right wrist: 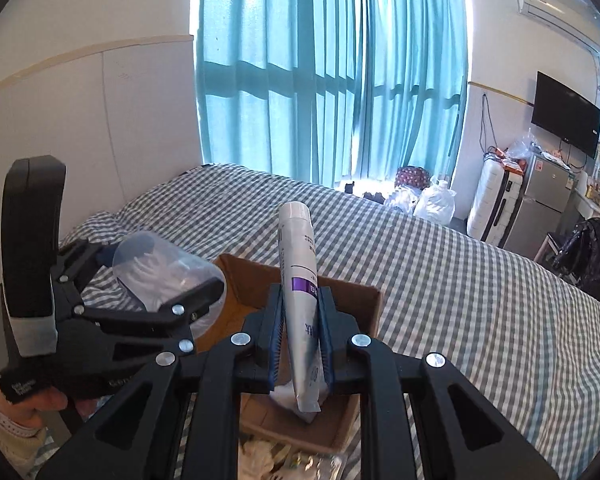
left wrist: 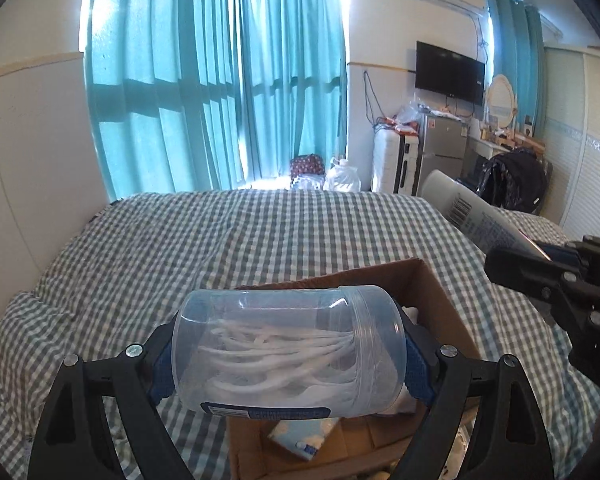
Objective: Organize objects
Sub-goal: 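Carry the tube and swab jar into the box and release both, then grasp the white cat cup with the right tool while the left tool grasps the green clip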
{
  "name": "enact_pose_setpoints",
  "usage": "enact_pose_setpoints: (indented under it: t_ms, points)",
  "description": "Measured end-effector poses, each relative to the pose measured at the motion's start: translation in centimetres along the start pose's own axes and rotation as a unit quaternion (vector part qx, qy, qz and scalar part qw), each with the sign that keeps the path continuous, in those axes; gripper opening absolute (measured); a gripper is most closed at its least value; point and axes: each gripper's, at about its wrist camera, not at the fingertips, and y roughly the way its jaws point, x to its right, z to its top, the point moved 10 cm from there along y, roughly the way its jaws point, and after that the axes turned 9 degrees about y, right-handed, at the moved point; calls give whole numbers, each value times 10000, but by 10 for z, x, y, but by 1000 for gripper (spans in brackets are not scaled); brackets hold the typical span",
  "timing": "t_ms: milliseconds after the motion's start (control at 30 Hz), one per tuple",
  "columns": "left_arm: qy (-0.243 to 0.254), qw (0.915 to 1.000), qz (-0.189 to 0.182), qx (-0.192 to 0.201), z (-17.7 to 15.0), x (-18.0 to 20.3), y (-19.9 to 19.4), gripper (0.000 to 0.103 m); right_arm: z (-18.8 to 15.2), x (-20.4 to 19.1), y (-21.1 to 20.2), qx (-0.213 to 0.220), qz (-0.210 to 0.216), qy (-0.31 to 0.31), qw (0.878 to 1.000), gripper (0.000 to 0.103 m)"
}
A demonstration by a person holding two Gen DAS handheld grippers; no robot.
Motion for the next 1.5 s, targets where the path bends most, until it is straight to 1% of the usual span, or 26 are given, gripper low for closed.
enact_pose_setpoints:
  t_ms: [167, 267, 433, 500, 567, 633, 700, 733, 800, 833, 867, 900, 967, 1000, 1033, 1133, 1200, 1367, 1500]
  points:
    - [12, 9998, -14, -220, -12, 8, 30, 89, 0, 13, 39, -140, 96, 211, 9996, 15]
    - [-8, 9993, -98, -350, -22, 13, 39, 89, -10, 11, 60, -305, 157, 169, 9993, 15]
    - [31, 9986, -75, -523, -39, 16, 47, 89, -34, 19, 86, -630, 269, 318, 9971, 16]
    - [1, 9984, 17, -572, -44, 15, 49, 89, -41, 21, 90, -710, 180, 304, 9969, 16]
    - [-16, 9985, 20, -545, -46, 17, 50, 89, -44, 26, 93, -785, -25, 267, 9966, 17]
    - [-64, 9981, 13, -609, -49, 18, 50, 89, -45, 25, 91, -808, 86, 319, 9962, 17]
    - [-143, 9978, -6, -650, -51, 19, 46, 89, -42, 28, 86, -762, 76, 383, 9963, 17]
    - [-178, 9977, -11, -657, -51, 19, 44, 89, -42, 30, 83, -747, 27, 386, 9965, 17]
    - [-223, 9976, -27, -654, -49, 19, 38, 90, -36, 33, 73, -651, -104, 376, 9971, 29]
    - [-220, 9975, -28, -667, -48, 20, 33, 90, -34, 34, 64, -554, -149, 382, 9976, 48]
    - [-214, 9974, -16, -688, -47, 20, 30, 90, -31, 34, 57, -469, -171, 406, 9979, 60]
    - [-211, 9973, 7, -705, -46, 19, 26, 90, -23, 35, 50, -376, -178, 454, 9981, 60]
    - [-208, 9978, 101, -628, -39, 17, 15, 96, -15, 34, 29, -223, -103, 493, 9985, 60]
    - [-225, 9983, 160, -517, -34, 15, 7, 99, -10, 33, 19, -147, -93, 487, 9987, 60]
    - [-241, 9989, 188, -364, -28, 15, -4, 100, -6, 32, 8, -48, -91, 465, 9989, 61]
    - [-216, 9993, 235, -175, -18, 17, -29, 103, 4, 28, -27, 186, -69, 391, 9990, 68]
    - [-212, 9992, 318, -78, -12, 17, -45, 103, 9, 25, -49, 287, -51, 318, 9991, 69]
    - [-237, 9990, 354, 138, 1, 22, -78, 103, 15, 19, -99, 547, -130, 58, 9984, 70]
    - [-182, 9988, 436, 155, -4, 28, -93, 103, 9, 13, -121, 636, -90, -39, 9979, 71]
